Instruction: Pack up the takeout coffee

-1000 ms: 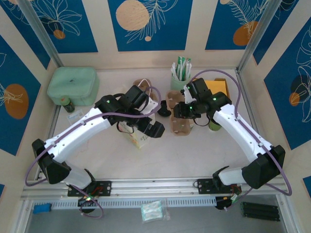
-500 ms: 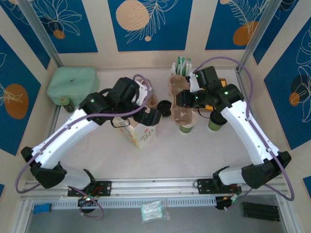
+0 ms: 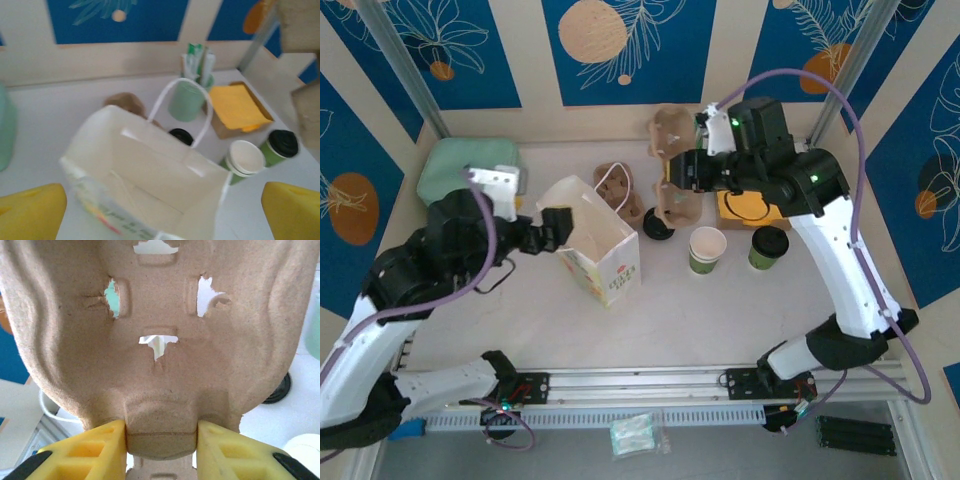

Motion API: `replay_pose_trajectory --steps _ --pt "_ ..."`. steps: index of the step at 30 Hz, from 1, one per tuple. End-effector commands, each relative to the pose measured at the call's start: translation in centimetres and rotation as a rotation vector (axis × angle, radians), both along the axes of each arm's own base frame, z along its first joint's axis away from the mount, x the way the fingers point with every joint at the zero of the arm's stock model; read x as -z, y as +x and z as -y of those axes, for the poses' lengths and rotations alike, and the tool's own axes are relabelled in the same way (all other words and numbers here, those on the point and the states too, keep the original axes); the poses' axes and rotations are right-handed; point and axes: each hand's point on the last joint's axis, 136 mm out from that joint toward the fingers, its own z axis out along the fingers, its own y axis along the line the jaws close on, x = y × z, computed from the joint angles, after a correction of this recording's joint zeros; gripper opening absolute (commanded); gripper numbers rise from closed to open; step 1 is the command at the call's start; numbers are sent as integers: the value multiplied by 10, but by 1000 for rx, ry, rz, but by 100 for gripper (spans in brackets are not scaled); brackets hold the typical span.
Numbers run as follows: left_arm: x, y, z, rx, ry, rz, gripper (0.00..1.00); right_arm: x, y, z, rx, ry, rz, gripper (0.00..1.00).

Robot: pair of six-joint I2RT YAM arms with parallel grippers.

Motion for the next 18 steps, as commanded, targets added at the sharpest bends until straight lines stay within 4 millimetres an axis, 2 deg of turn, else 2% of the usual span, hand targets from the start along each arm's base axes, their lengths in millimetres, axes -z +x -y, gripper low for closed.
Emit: replay_pose_trajectory --steps 1,8,13,18 --pt "20 5 -29 -141 18 -27 99 4 -6 -23 -63 -56 -7 36" --pt "53 12 -47 -197 -32 -115 99 2 -10 -81 -179 -97 16 36" --pt "78 32 -49 -188 -141 -203 99 16 -12 -118 -246 -124 5 37" --pt "86 44 -50 -182 -192 -225 97 30 -16 -142 -288 -134 -4 37"
